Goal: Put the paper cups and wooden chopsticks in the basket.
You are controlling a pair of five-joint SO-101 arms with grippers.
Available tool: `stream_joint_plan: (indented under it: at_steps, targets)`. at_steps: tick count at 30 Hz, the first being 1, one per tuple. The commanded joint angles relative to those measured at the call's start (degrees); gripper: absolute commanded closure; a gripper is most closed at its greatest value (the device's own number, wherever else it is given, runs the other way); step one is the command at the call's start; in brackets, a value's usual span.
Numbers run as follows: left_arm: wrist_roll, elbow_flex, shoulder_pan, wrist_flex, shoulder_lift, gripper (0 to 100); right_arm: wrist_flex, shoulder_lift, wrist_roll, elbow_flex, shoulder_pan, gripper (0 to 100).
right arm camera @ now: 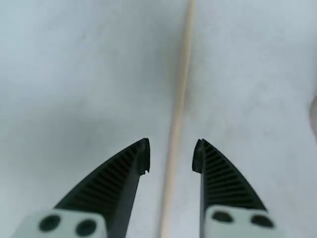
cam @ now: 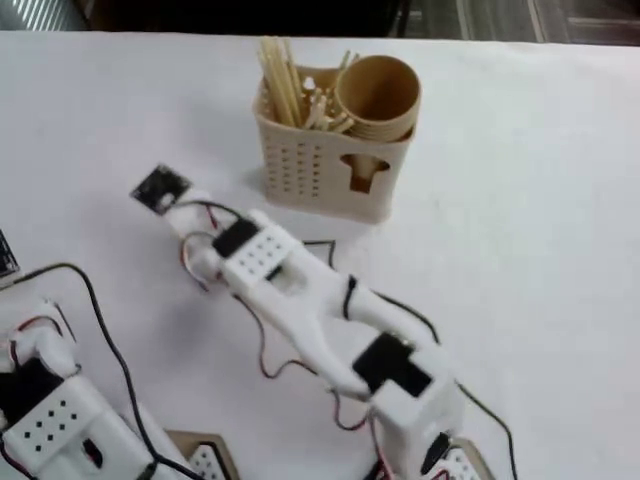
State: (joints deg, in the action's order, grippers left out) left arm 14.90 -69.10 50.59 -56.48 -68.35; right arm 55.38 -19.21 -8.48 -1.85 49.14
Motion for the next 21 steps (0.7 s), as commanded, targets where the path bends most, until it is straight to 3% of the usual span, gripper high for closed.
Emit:
stream_joint_plan:
  at_steps: [1,7,11,16,21]
  targets:
    - [-0.62,-0.97,0.13,3.43,-0.31,95,-0.57,-3.03,-0.18,5.19,0.57,84.7]
    - [-0.62,-1.32,0.13,3.69,-0.31,95,-0.66,-7.52,-0.35,6.86,0.66,86.1]
    - [-0.62,-1.41,0.13,3.69,-0.31,95,-0.84,-10.59,-0.70,8.79,1.45,98.0]
    - [-0.62,-1.49,0.13,3.69,-0.31,95,-0.40,-15.08,-0.70,11.43,1.45,98.1]
    - [-0.62,-1.49,0.04,3.69,-0.31,95,7.87,-12.35,-0.35,17.14,1.27,98.1]
